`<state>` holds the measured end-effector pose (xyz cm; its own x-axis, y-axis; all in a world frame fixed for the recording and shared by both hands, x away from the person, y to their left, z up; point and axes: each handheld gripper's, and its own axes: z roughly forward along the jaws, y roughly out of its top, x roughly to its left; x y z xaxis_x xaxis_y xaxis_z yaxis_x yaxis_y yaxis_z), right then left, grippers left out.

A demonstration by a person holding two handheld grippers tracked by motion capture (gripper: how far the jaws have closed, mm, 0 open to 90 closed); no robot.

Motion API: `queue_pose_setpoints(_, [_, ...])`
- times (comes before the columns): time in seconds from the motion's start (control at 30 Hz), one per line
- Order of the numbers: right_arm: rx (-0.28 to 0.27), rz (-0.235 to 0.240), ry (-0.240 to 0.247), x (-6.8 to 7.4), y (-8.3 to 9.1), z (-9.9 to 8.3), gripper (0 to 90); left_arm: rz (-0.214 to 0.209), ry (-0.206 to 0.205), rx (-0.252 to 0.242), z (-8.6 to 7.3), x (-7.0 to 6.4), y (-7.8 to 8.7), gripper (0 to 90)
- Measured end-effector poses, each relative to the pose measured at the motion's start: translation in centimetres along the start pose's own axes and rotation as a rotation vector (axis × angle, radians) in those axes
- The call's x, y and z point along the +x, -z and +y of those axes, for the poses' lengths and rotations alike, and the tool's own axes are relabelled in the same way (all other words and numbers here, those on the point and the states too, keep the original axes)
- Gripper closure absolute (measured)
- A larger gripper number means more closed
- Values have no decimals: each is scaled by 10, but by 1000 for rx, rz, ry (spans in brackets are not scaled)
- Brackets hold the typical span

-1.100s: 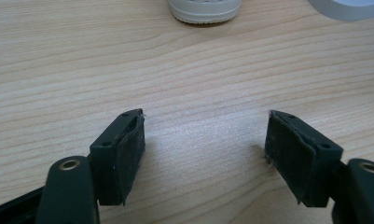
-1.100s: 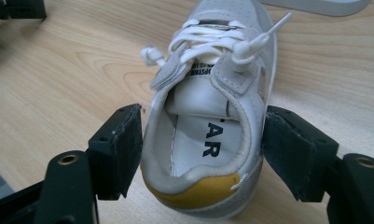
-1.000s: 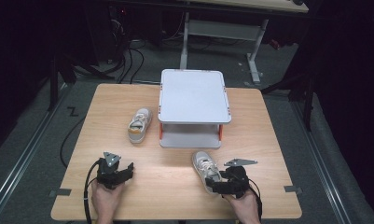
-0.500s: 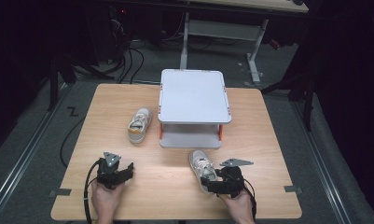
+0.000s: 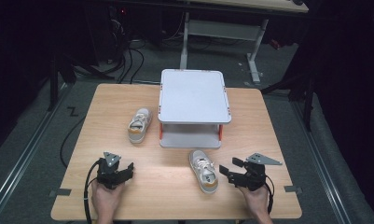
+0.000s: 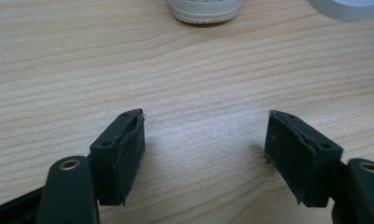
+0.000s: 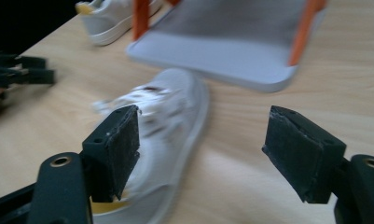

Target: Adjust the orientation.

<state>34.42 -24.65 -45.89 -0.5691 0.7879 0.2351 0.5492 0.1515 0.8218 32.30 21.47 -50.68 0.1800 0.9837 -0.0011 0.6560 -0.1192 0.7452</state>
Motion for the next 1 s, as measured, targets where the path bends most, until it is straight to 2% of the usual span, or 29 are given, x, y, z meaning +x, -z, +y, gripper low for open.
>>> queue_pose_setpoints(0.07, [-10, -67, 4, -11, -2, -1, 288, 0, 0, 0, 0, 0, 0, 289])
queue_pose_setpoints(0.13, [-12, -162, 43, -19, -4, -2, 290, 0, -1, 0, 0, 0, 0, 288])
queue_pose_setpoints(0.27, [24, -233, 46, -40, -9, -3, 279, -2, -3, 0, 0, 0, 0, 288])
queue_pose_setpoints(0.3, [58, -260, 35, -48, -12, -5, 259, -3, -3, 0, 0, 0, 0, 285])
queue_pose_setpoints(0.37, [73, -269, 32, -52, -13, -5, 252, -7, -3, 1, 0, 0, 0, 280])
queue_pose_setpoints(0.4, [94, -290, 32, -57, -15, -7, 247, -11, -6, 2, 0, 0, -1, 267])
queue_pose_setpoints(0.57, [123, -326, 53, -63, -20, -10, 243, -28, -16, 6, 2, 0, -2, 240])
queue_pose_setpoints(0.7, [132, -333, 49, -66, -21, -11, 243, -47, -43, 9, 4, 0, -4, 237])
queue_pose_setpoints(0.77, [133, -335, 52, -67, -21, -11, 243, -51, -43, 5, 5, -1, -6, 242])
queue_pose_setpoints(0.87, [162, -349, 66, -70, -26, -14, 242, -62, -39, 21, 9, 0, -7, 260])
queue_pose_setpoints(0.93, [171, -348, 60, -71, -27, -14, 237, -90, -25, 36, 13, 2, -7, 279])
queue_pose_setpoints(1.0, [173, -346, 58, -72, -27, -14, 242, -98, -26, 32, 16, 1, -7, 287])
